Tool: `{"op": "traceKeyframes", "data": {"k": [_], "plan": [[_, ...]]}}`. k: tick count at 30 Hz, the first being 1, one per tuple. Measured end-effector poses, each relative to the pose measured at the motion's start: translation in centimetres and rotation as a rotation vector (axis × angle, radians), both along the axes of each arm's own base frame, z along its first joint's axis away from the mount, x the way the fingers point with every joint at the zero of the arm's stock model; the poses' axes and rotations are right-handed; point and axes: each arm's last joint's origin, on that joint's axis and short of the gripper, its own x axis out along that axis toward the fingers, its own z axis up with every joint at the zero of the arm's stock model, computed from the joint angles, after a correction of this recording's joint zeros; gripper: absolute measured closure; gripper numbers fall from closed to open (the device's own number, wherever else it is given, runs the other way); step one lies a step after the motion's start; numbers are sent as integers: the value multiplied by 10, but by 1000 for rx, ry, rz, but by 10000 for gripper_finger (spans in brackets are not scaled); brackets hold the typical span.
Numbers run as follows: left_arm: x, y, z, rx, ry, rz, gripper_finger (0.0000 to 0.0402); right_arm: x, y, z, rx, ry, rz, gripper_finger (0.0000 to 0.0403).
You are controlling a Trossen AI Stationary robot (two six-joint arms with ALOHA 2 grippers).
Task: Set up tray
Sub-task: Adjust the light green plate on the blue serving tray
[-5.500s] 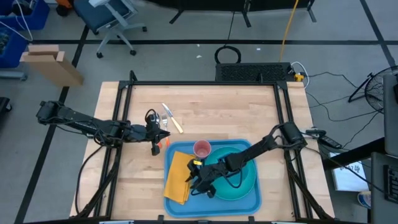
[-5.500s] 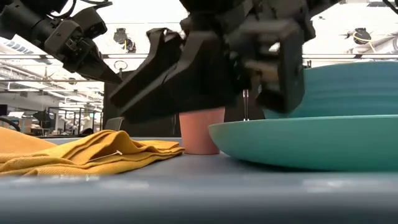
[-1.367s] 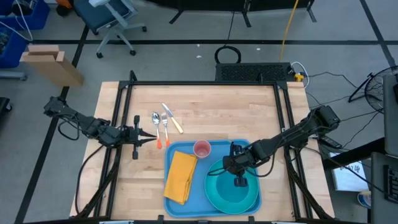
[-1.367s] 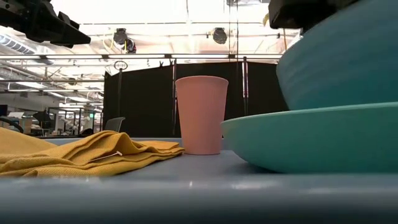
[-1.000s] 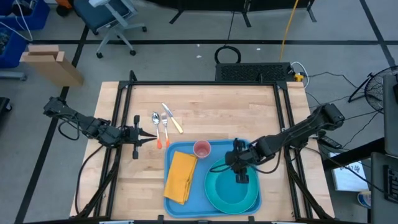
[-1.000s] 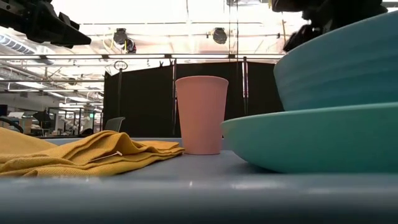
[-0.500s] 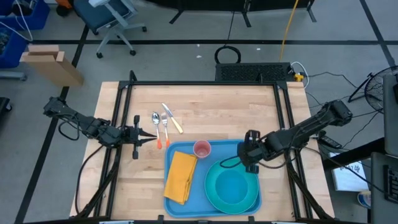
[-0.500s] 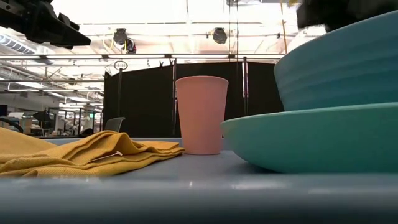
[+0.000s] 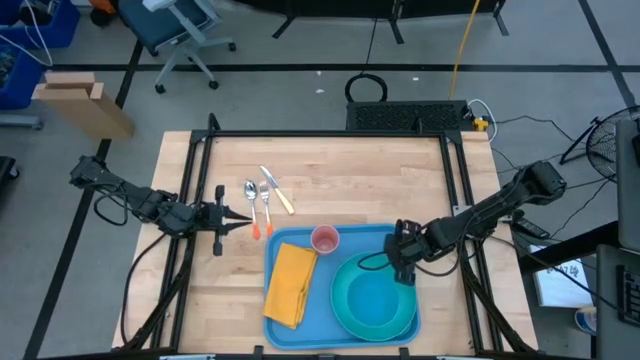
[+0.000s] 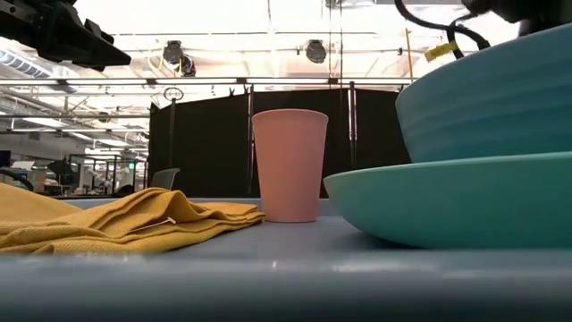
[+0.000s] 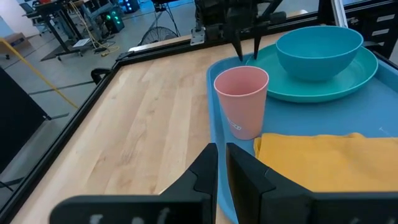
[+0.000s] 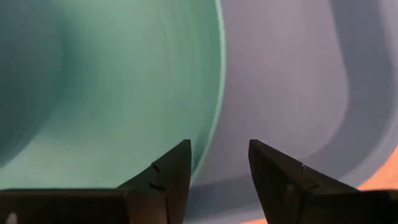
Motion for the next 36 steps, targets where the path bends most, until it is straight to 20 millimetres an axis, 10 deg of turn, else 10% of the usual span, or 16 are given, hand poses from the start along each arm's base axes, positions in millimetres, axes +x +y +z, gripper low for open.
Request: {"op": "traceKeyframes", "data": {"k": [11, 24, 36], "plan": [[0, 0, 0, 0, -1, 0, 364, -1, 2, -7, 28, -28, 8, 249], [0, 0, 0, 7, -1, 4, 364, -2, -3, -7, 27, 1, -47, 392], [1, 0, 3, -9, -31, 10, 364, 1, -21, -8, -20, 31, -74, 399]]}}
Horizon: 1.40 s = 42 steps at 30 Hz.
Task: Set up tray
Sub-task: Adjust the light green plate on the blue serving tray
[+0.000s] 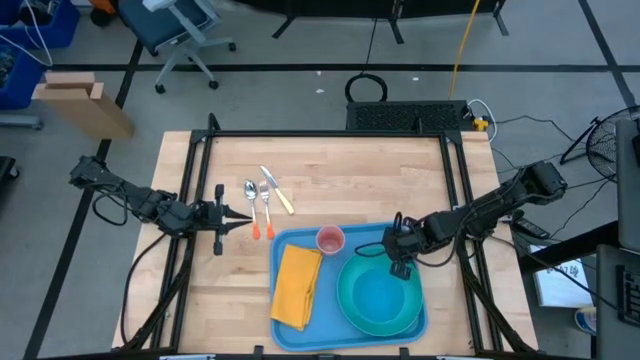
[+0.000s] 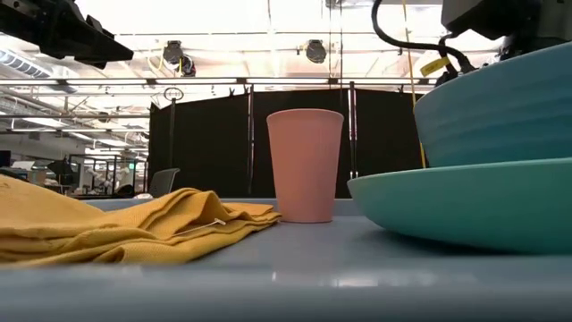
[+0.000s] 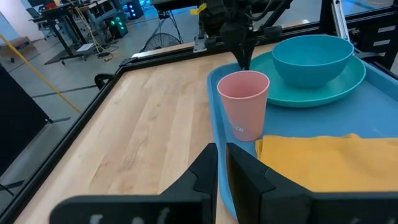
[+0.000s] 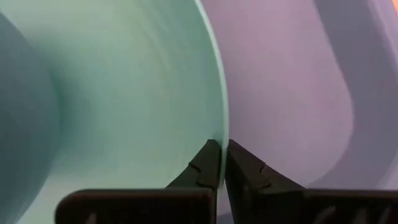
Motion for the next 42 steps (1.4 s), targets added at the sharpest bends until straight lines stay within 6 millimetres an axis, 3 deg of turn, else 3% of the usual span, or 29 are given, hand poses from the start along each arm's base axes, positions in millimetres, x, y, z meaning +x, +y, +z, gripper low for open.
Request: {"op": "traceKeyframes", "data": {"k": [12, 28, 42], "plan": [[0, 0, 0, 17, 4, -5, 364, -5, -9, 9, -67, -27, -10, 390], [0, 0, 0, -1, 3, 1, 364, 3, -22, 10, -23, -45, 4, 391], [0, 0, 0, -1, 4, -5, 364, 4, -33, 12, -20, -59, -62, 275]]}}
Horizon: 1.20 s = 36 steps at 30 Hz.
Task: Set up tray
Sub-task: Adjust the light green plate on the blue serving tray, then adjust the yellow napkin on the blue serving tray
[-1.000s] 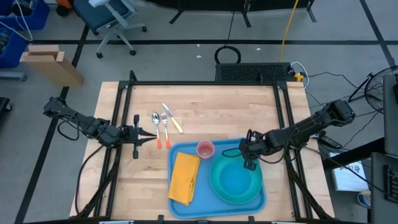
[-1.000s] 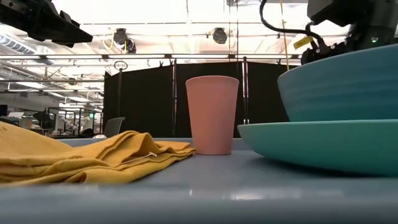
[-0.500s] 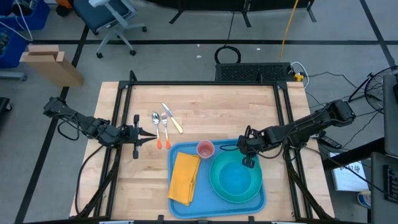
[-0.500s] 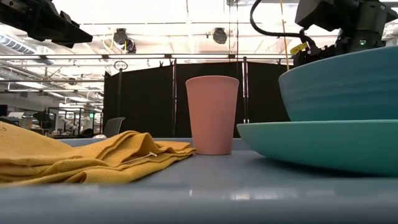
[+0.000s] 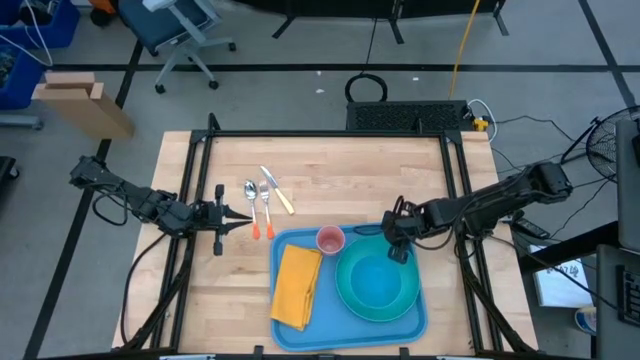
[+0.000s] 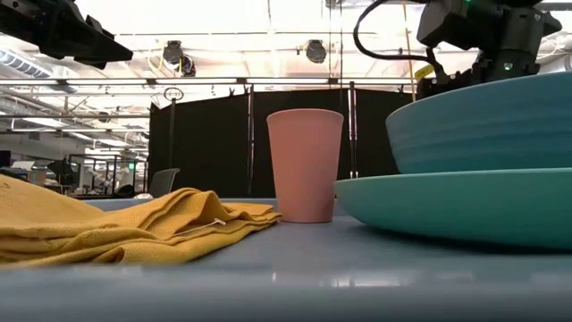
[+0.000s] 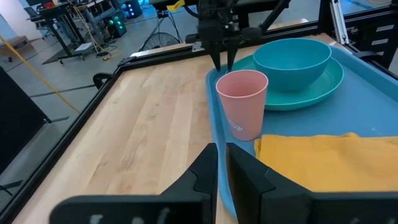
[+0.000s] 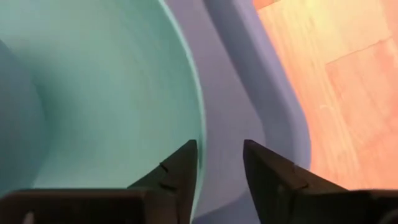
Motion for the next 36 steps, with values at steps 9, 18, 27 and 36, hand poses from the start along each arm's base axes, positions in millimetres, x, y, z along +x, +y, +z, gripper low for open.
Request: {"op": "traceKeyframes", "data": {"k": [9, 18, 27, 36], "plan": [[0, 0, 0, -1, 1, -5, 364, -23, -9, 35, 24, -129, -19, 251], [0, -1, 0, -64, 2, 3, 364, -66, 13, 74, -80, -681, 252, 373], [23, -17, -26, -358, 209, 46, 364, -75, 3, 50, -330, -871, 55, 400], [49, -74, -66, -374, 347, -63, 364, -76, 0, 45, -400, -931, 70, 402]]}}
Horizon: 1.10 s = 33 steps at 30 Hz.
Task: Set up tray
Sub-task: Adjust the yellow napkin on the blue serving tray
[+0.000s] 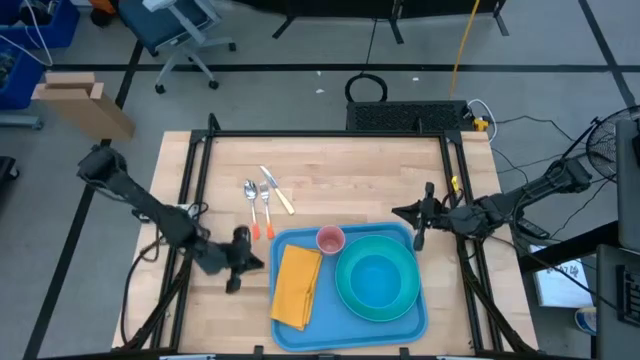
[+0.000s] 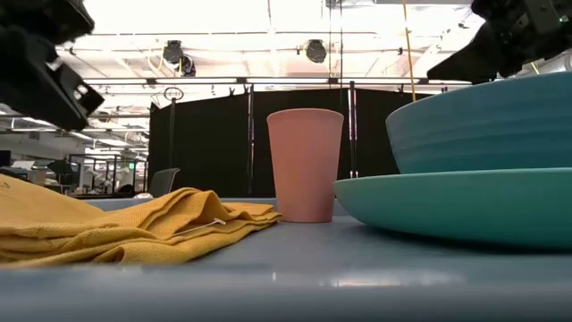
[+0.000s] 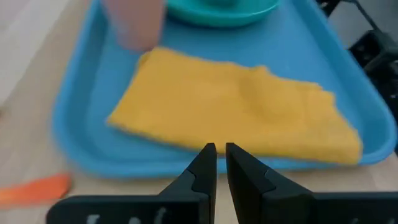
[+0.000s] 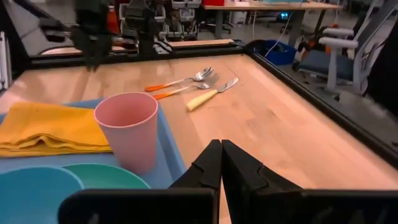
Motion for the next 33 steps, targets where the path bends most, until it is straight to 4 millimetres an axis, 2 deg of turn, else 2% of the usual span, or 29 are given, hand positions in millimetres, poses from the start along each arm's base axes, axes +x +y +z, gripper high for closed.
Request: {"op": "traceKeyframes", "data": {"k": [6, 12, 17, 20, 26, 30, 33], "plan": [[23, -52, 15, 97, -5, -65, 364, -3, -3, 6, -50, -20, 56, 402], [53, -101, 27, 278, 199, -124, 364, -4, -3, 12, -56, -73, 81, 402], [84, -130, 39, 318, 387, -156, 347, -3, -3, 15, -26, -108, 76, 402], [100, -144, 44, 355, 474, -226, 312, -3, -2, 15, -9, -110, 72, 402], [117, -163, 53, 475, 506, -351, 219, -1, -1, 13, -2, -99, 72, 402], [125, -163, 37, 603, 523, -403, 169, 0, -1, 12, -2, -91, 71, 402], [130, -161, 18, 679, 563, -403, 152, 1, -1, 12, -3, -88, 71, 402]]}}
